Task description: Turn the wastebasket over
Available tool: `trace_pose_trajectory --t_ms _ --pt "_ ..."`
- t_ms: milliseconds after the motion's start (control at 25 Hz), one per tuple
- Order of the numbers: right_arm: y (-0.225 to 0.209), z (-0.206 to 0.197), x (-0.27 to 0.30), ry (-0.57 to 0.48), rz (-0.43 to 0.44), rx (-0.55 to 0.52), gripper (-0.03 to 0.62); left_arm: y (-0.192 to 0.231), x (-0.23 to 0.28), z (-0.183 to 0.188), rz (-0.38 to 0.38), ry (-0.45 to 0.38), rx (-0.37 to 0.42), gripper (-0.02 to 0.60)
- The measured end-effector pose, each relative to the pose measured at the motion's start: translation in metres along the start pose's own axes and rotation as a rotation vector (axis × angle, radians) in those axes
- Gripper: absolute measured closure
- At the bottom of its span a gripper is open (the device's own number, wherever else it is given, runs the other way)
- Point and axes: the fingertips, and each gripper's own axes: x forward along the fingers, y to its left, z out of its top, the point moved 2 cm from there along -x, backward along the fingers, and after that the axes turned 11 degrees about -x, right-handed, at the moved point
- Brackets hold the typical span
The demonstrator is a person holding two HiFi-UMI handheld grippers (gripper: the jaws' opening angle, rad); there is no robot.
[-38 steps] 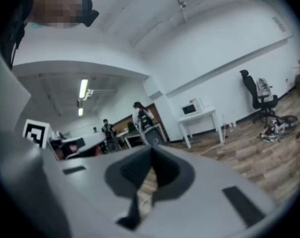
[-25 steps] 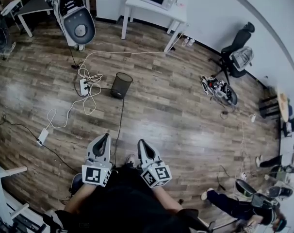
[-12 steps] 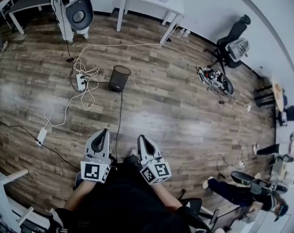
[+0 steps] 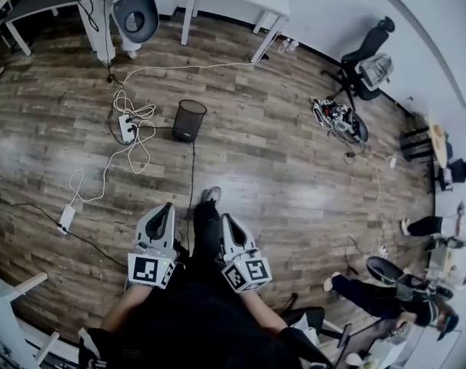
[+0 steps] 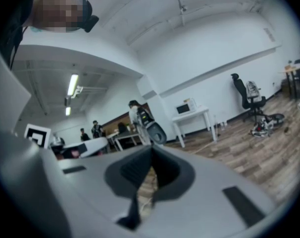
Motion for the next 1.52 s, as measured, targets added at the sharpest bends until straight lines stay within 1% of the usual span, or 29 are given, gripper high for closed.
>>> trace_pose_trajectory --t_ms 160,280,440,600,640,720,800,1000,1080,1160,1280,1440,1520 --pt "-0.004 0.002 0.023 -0.006 0.012 0.002 0.562 0.013 0.014 0.003 0.011 0.002 0.003 0.548" --pt "-0.011 0.005 0.046 -0.001 0.025 0.008 0.562 0.024 0.032 0.007 0.015 -0.001 0.037 0.548" --pt "-0.027 0.013 0.08 0.0 0.028 0.022 0.562 0.039 0.066 0.013 0.034 0.017 0.023 0.548" --pt "-0.047 0.028 0.117 0.012 0.039 0.023 0.562 0.05 0.105 0.021 0.037 0.015 0.048 0.548" --pt "-0.054 0.033 0.126 0.012 0.043 0.019 0.562 0.051 0.115 0.022 0.043 0.018 0.042 0.548" --pt "-0.07 0.042 0.143 0.012 0.052 0.017 0.562 0.051 0.138 0.023 0.061 0.024 0.02 0.548" --pt "-0.087 0.049 0.162 0.019 0.062 0.022 0.562 0.052 0.162 0.026 0.076 0.023 0.015 0.548" --pt "-0.135 0.07 0.215 0.03 0.102 0.036 0.562 0.061 0.229 0.035 0.124 0.036 0.029 0.548" --pt "-0.157 0.076 0.233 0.034 0.115 0.042 0.562 0.062 0.257 0.038 0.138 0.036 0.048 0.548" --pt "-0.181 0.083 0.25 0.042 0.125 0.05 0.562 0.06 0.286 0.043 0.139 0.033 0.082 0.548" --pt "-0.213 0.092 0.273 0.044 0.135 0.064 0.562 0.053 0.326 0.05 0.129 0.03 0.111 0.548" --pt "-0.249 0.099 0.299 0.043 0.142 0.067 0.562 0.044 0.365 0.054 0.121 0.034 0.126 0.548" --pt "-0.263 0.104 0.305 0.034 0.137 0.076 0.562 0.039 0.381 0.052 0.122 0.05 0.13 0.548"
